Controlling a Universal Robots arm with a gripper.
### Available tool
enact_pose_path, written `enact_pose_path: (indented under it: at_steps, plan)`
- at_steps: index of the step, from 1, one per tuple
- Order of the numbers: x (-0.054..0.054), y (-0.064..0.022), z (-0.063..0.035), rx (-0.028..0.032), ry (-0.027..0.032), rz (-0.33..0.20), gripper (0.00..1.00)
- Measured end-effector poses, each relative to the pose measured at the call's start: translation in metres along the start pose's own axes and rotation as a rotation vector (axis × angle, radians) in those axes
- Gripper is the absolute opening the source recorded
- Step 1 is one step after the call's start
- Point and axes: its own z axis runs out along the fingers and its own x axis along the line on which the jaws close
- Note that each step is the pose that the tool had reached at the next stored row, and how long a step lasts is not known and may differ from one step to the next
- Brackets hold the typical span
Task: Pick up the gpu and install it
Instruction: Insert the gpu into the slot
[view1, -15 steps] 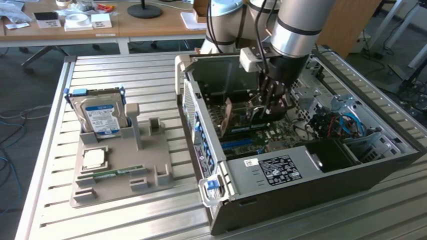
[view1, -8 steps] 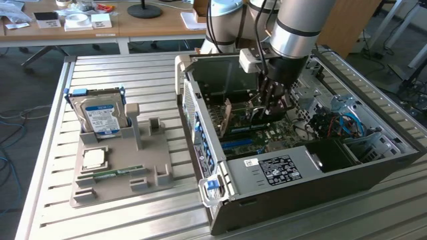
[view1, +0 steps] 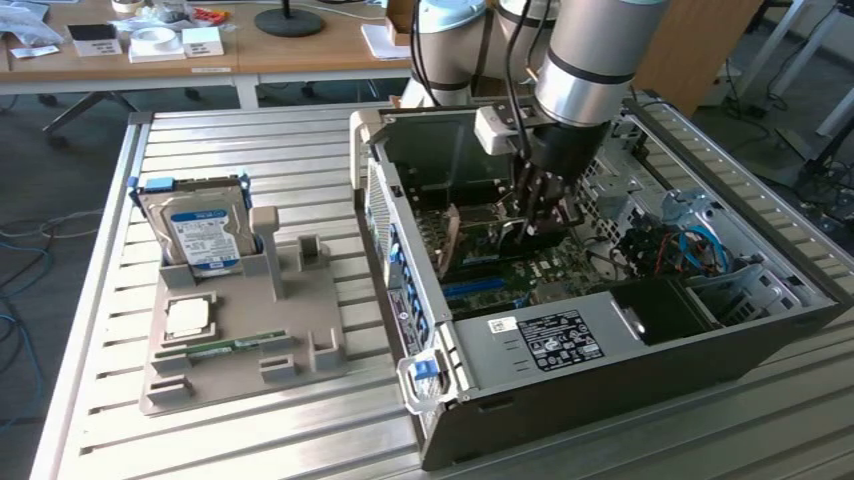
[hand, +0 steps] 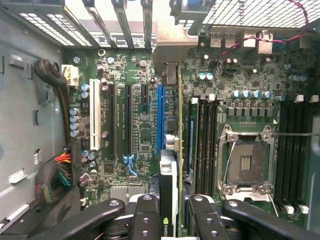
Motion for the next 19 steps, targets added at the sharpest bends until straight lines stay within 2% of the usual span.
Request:
enact_pose_path:
  at_steps: [19]
  plan:
    - [0.0013, 0.0045, 0.0067, 0.0, -0.0003, 0.002, 0.27]
